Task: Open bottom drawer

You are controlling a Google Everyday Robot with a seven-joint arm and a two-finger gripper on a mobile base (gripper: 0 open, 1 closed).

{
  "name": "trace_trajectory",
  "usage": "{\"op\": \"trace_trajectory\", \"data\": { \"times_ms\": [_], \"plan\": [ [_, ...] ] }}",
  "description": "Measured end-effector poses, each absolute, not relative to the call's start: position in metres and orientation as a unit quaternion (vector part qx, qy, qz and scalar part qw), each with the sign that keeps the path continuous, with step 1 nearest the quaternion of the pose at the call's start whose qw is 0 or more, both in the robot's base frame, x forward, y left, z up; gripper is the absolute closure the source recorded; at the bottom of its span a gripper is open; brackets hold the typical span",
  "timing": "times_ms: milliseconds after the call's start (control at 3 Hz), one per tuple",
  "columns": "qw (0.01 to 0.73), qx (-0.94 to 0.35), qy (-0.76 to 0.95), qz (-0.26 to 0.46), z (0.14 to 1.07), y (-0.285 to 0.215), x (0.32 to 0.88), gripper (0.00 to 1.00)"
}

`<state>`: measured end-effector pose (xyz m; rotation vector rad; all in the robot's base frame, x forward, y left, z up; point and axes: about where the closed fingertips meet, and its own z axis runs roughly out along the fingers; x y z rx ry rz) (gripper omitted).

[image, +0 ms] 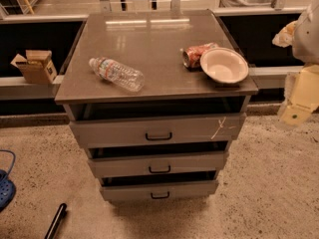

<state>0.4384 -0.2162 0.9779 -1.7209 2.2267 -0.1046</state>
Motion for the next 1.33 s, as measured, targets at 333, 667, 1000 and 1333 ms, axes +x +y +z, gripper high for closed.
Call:
{"op": "trace_trajectory", "data": {
  "times_ms": [333, 667, 1000, 1333],
  "plan": [
    [0.167, -0.602, 0.78, -0.036, 0.972, -0.215, 0.444, 0.0],
    [0.167, -0.601, 0.781, -0.028, 0.955, -0.215, 0.452, 0.0],
    [0.163, -0.607, 0.777, -0.028, 0.925, -0.213, 0.461, 0.0],
    [0.161, -0.619, 0.769, 0.012, 0.86, -0.211, 0.466, 0.0]
  ]
}}
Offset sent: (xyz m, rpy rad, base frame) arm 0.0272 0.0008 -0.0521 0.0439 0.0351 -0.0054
